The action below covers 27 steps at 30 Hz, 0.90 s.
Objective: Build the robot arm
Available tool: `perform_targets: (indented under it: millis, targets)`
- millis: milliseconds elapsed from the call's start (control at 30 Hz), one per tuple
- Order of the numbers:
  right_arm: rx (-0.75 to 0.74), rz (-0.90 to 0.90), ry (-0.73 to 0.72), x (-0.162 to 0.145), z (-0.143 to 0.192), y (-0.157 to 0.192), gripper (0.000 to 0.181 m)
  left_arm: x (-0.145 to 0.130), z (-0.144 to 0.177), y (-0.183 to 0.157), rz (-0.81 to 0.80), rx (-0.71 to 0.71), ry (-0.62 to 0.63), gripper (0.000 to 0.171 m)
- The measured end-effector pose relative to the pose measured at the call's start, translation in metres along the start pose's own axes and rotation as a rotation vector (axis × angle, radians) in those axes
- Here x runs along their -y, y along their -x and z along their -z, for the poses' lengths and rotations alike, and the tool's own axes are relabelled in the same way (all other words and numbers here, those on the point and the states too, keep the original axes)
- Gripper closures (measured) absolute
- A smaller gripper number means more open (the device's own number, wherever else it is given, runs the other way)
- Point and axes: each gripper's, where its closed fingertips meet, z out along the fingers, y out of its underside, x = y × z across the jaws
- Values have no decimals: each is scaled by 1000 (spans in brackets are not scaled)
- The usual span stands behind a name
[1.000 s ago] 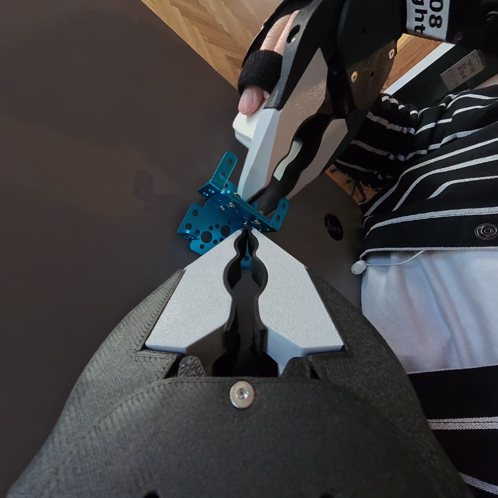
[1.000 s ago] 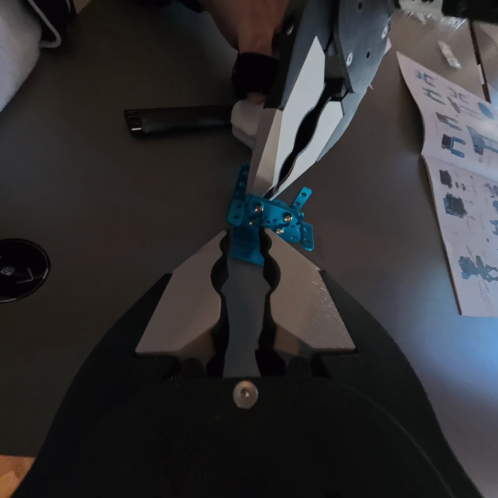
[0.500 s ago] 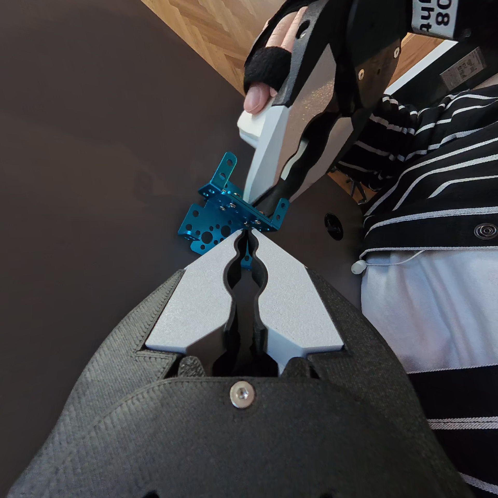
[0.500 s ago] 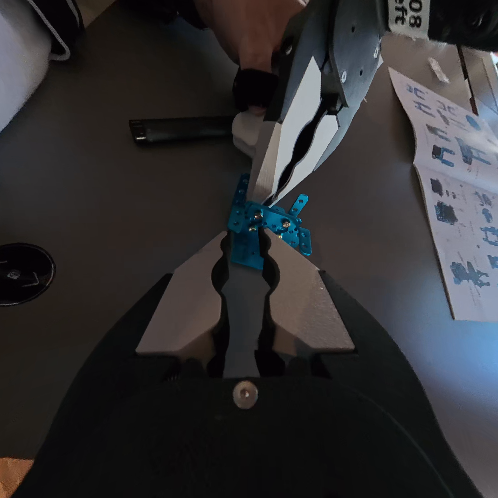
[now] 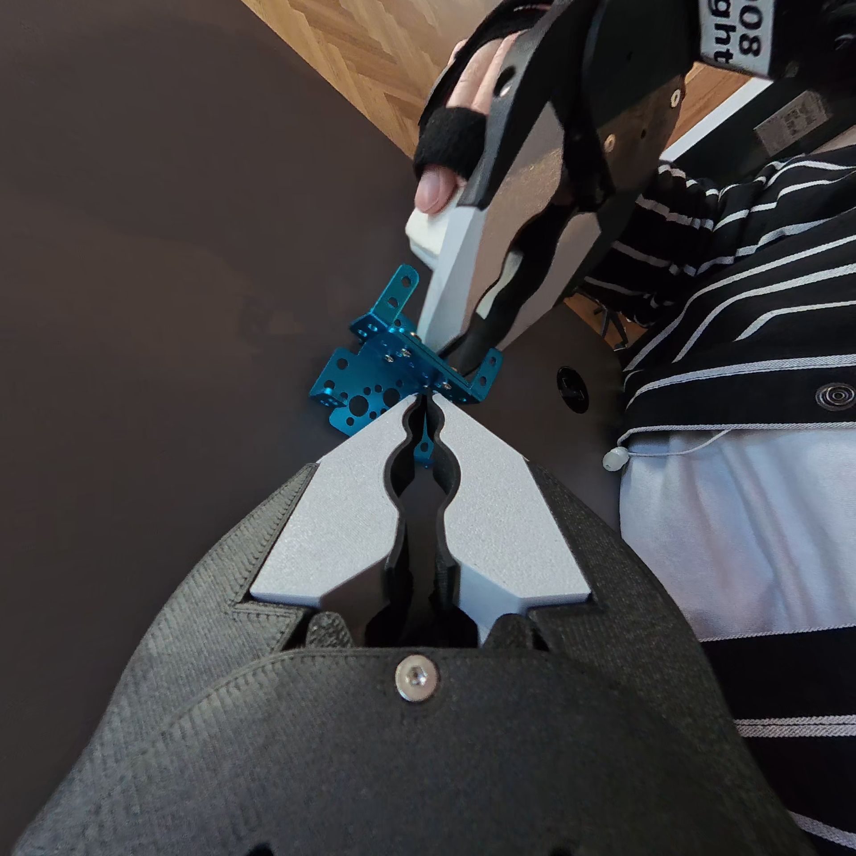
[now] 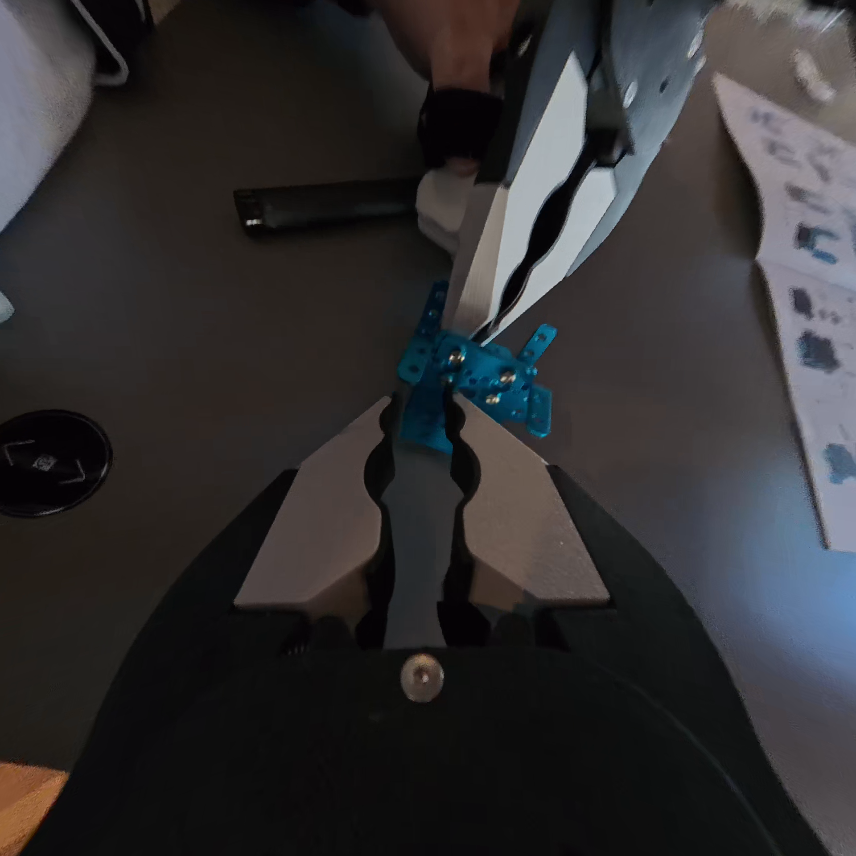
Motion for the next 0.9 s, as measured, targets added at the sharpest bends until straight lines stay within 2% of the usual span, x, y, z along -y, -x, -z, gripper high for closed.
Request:
perform_targets:
  millis: [33,333,567,900]
  targets:
    - [19,-14,3,-1,-1,2,167,0,0,0,-1,1,0,171]
    - [-48,-75,-43,1,14,-7,163,1,5,2,-13,28,-9,171]
    - [-65,-223,-126,0,23,-13,162,1,6,12,-154,140,52,171]
    - [-36,-278,-114,-9,19,-11,159,3,-2,3,-177,87,77,171]
